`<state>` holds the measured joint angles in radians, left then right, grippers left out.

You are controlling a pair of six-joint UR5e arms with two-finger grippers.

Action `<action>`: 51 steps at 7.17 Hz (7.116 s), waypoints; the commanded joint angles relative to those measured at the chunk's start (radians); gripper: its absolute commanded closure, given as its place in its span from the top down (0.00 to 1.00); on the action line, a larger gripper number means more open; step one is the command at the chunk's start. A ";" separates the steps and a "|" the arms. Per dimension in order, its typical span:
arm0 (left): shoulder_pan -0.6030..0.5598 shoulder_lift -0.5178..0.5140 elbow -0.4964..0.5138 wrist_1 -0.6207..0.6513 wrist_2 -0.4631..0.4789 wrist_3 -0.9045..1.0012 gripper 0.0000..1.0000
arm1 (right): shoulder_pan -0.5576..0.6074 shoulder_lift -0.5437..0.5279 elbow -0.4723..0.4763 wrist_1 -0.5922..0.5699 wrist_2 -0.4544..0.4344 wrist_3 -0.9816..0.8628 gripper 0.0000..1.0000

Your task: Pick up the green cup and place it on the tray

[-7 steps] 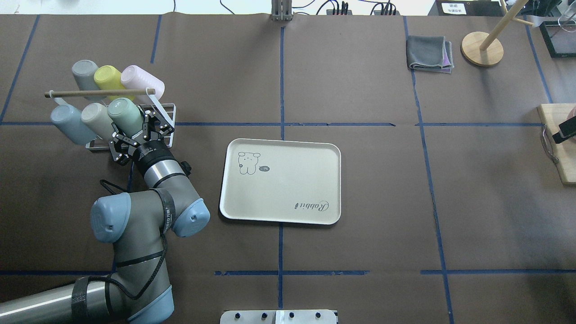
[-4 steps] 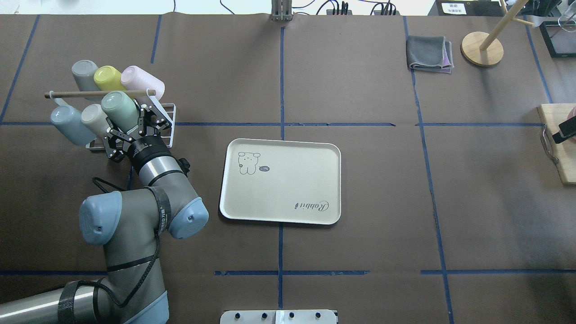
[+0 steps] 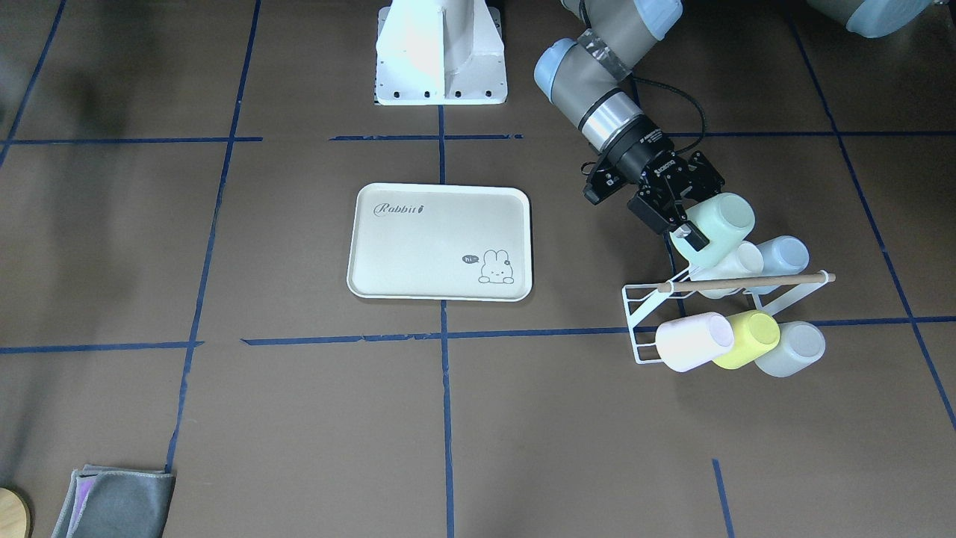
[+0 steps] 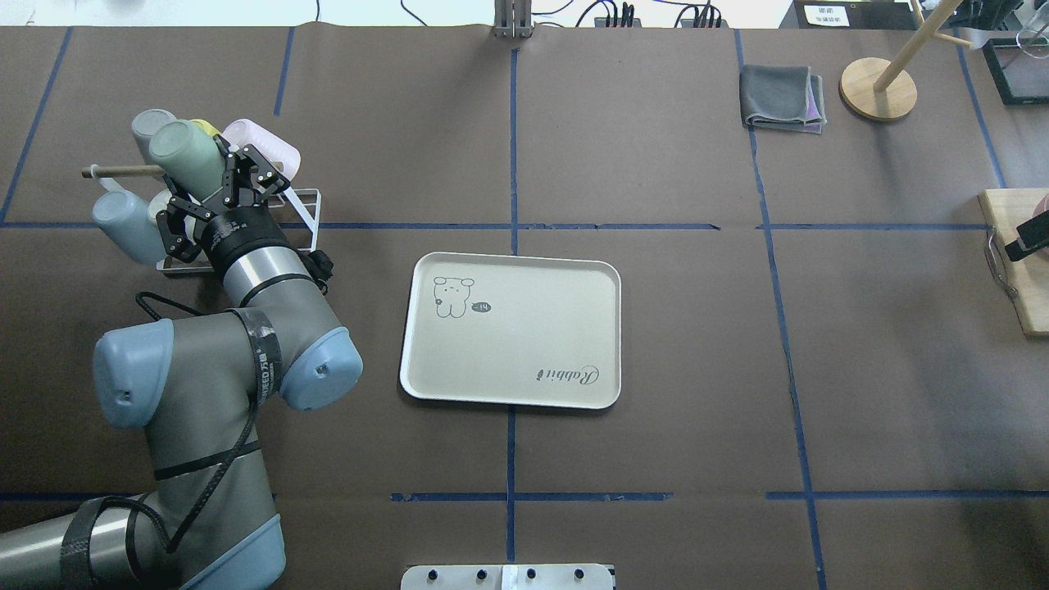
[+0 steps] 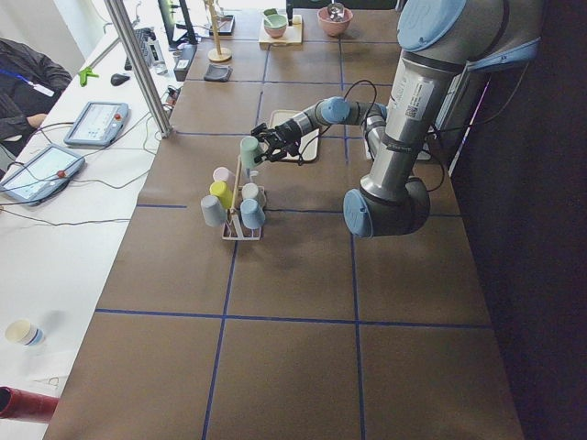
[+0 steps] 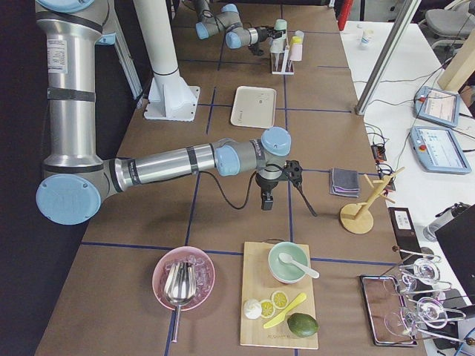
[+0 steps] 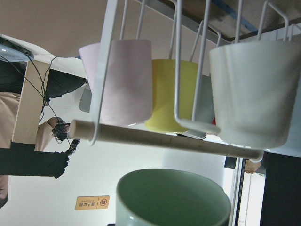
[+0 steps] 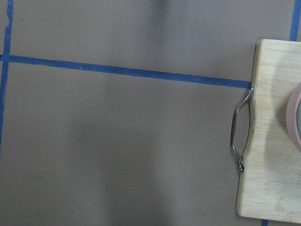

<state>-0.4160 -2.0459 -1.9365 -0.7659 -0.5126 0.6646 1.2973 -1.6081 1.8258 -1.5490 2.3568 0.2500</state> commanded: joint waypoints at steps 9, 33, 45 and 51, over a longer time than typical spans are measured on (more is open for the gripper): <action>0.022 -0.002 -0.239 -0.519 -0.517 -0.863 0.21 | 0.034 0.010 0.004 0.003 0.013 -0.002 1.00; 0.085 -0.157 0.737 -2.337 -0.716 -1.169 0.58 | 0.048 0.002 -0.003 -0.006 0.029 -0.002 1.00; 0.080 -0.157 0.586 -2.196 -0.713 -1.175 0.99 | 0.048 0.002 -0.007 -0.006 0.027 -0.002 1.00; -0.190 -0.154 0.114 -1.309 -1.011 -1.241 1.00 | 0.063 0.011 -0.002 -0.006 0.029 -0.002 1.00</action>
<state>-0.5032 -2.2005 -1.7147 -2.3021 -1.3986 -0.5739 1.3570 -1.5983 1.8227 -1.5556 2.3851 0.2485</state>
